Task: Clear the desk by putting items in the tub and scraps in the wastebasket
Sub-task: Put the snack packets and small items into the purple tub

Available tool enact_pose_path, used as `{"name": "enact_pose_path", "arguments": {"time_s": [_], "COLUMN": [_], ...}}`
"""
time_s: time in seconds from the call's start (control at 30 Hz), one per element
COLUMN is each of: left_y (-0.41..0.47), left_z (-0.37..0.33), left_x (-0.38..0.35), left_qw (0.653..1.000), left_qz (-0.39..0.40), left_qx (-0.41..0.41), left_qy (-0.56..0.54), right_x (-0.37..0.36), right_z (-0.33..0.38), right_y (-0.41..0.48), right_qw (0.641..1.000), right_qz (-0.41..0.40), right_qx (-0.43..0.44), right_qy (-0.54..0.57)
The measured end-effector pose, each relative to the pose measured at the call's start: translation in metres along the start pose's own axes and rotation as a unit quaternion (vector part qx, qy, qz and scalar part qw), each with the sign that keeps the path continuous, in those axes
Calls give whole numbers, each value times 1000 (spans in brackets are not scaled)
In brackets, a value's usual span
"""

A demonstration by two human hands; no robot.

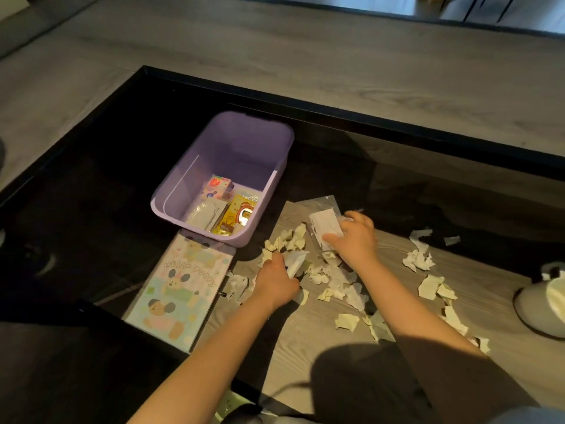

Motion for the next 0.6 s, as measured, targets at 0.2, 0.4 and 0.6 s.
{"name": "enact_pose_path", "arguments": {"time_s": [0.2, 0.4, 0.6], "left_y": [-9, -22, -39], "left_z": [-4, -15, -39], "left_x": [7, 22, 62], "left_qw": [998, 987, 952], "left_qz": [-17, -12, -13], "left_qx": [-28, -42, -105], "left_qy": [-44, -154, -288], "right_x": [18, 35, 58], "right_z": [-1, 13, 35], "right_y": [-37, -57, -62], "right_qw": [979, 962, 946], "right_qz": [-31, -49, -92], "right_qx": [-22, 38, 73], "right_qy": [202, 264, 302]}}
Point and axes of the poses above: each hand's wrist, its own y-axis towards the middle knuckle, its own x-axis out of the back of the hand, z = x × y, the point moved 8 cm from there along y, towards the middle knuckle, and after that the axes turned 2 degrees about y, right-handed, at the moved point
